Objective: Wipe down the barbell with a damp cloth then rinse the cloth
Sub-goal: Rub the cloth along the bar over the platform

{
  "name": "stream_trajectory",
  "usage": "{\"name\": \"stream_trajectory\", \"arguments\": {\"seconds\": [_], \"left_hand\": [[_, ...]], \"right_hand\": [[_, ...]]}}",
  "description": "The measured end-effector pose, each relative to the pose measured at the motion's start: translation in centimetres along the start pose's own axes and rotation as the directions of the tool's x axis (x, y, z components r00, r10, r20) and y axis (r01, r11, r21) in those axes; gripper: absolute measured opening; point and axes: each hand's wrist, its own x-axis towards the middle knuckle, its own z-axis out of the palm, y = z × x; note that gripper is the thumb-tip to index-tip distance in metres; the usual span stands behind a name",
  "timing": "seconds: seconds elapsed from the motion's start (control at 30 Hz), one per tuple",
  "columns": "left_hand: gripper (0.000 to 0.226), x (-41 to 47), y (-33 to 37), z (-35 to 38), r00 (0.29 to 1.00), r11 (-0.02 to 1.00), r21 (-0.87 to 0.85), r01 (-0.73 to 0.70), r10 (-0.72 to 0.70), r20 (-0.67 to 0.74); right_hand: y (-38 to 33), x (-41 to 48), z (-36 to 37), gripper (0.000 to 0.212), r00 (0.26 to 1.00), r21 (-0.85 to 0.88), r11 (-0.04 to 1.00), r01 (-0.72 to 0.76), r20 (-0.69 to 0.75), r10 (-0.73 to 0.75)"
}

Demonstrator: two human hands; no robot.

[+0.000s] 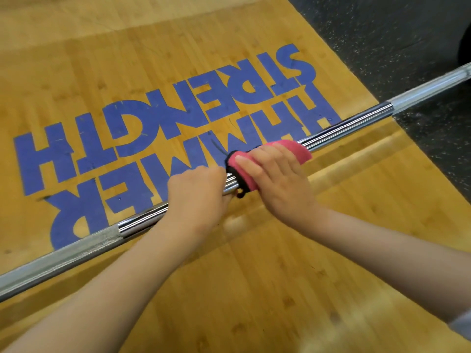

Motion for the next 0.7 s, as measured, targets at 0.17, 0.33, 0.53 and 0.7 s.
{"name": "stream_trajectory", "arguments": {"seconds": [0.17, 0.33, 0.53, 0.7], "left_hand": [[0.049, 3.1, -1.6, -1.6, 0.825, 0.907, -0.41, 0.095, 0.159, 0.542], [0.05, 3.5, -2.5, -2.3, 0.7, 0.804, -0.545, 0.24, 0.246, 0.671], [0.034, -0.8, 0.6, -0.4, 0.999, 1.0, -0.009, 0.028, -0.028, -0.028], [0.016, -0.3, 0.7, 0.1, 0.996, 0.999, 0.02, 0.029, -0.027, -0.09]], "right_hand": [[6.9, -1.5, -1.5, 0.048, 0.992, -0.131, 0.983, -0.126, 0.001, 0.128], [8.3, -2.0, -1.9, 0.043, 0.974, -0.134, 0.969, -0.209, 0.064, 0.219], [0.6, -0.8, -0.5, 0.045, 0.986, 0.035, 0.985, -0.167, 0.03, 0.166], [-3.1, -0.1, 0.5, 0.062, 0.998, 0.063, 0.997, -0.044, 0.037, 0.041]]}}
